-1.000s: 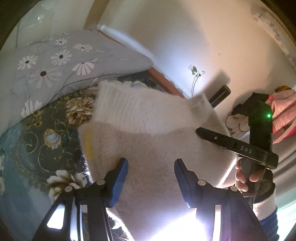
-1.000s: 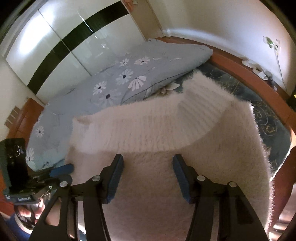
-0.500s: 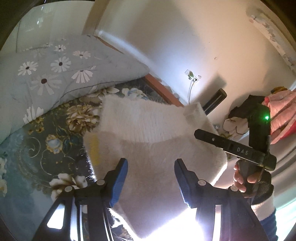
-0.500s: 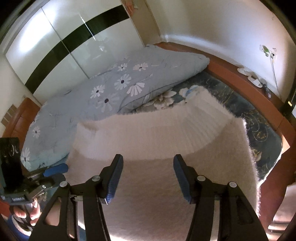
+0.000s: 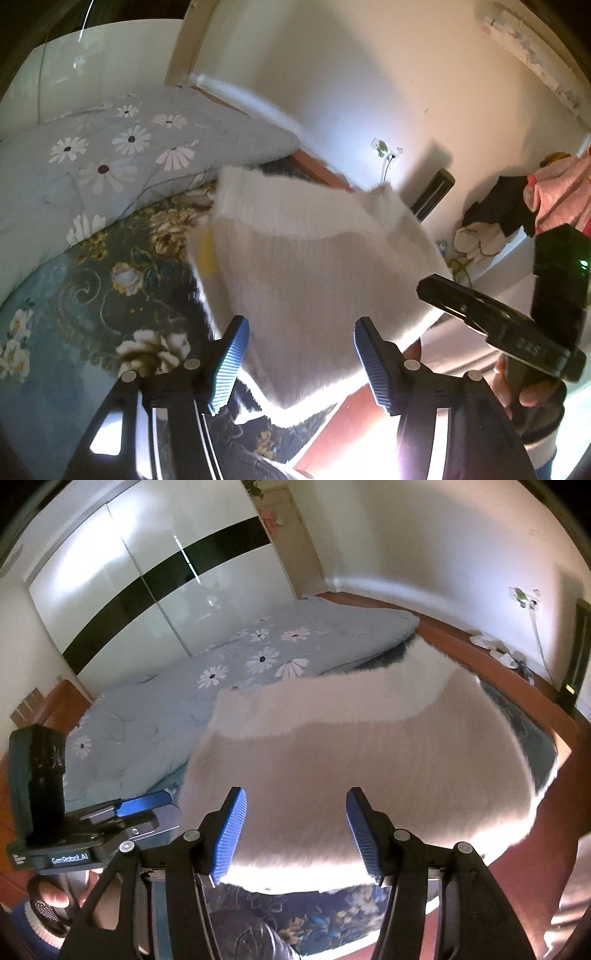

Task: Fold clothes
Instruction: 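Lower the folded sweater onto the clothes stack and open both grippers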

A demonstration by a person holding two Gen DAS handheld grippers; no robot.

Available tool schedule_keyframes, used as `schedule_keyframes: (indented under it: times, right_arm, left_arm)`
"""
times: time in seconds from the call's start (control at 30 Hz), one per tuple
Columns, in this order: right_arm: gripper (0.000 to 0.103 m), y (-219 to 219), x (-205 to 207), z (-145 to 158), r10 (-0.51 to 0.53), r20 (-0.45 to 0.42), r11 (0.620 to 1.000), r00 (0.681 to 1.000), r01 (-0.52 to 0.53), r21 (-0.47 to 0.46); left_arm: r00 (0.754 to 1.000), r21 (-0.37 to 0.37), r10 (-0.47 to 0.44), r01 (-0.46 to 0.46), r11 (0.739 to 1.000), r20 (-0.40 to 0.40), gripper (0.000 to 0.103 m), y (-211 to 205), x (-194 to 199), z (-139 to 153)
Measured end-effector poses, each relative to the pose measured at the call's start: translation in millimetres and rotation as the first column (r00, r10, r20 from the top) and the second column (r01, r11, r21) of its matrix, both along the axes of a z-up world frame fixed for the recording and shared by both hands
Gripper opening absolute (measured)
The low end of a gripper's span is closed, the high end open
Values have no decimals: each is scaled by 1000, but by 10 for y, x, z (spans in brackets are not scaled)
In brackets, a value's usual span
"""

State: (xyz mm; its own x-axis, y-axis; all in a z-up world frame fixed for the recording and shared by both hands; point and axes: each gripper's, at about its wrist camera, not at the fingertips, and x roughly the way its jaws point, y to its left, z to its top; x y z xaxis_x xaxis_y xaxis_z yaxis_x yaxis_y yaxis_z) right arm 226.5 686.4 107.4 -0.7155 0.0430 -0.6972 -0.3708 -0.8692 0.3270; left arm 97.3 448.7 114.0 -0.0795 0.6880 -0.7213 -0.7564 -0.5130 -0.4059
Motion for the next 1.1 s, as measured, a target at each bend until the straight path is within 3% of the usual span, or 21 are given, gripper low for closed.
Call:
schedule_keyframes:
  times: [0.17,0.23,0.4,0.53,0.73,0.9,1.1]
  right_arm:
    - [58,-239,147,-123,-25,39,999,999,24,30]
    - [67,-354,217,-174,-40,46,998,998,38,52]
    - [67,-559,394,-347,-88,22,996,996,88,-1]
    - [67,-713,455,-466,-88,39,996,995,89,-23]
    - [67,-882,505,-570,-84,67,996,994,86,-29]
    - [81,-960,563,-571,-92,61,995,994,94,-23]
    - [81,-1011,614,-532,-106,67,994,992,106,2]
  left_arm:
    - [1000,-27,0,0,1000,11,83,-164,151,-160]
    - [1000,-38,1,0,999,15,85,-230,211,-225]
    - [1000,-65,2,0,998,26,91,-394,362,-385]
    - [1000,-73,4,-3,997,12,103,-517,452,-461]
    - [1000,-81,14,-15,997,-16,103,-693,565,-537]
    - [998,-65,46,-48,997,-36,103,-838,592,-519]
    - [996,-62,72,-75,995,-50,103,-957,626,-509]
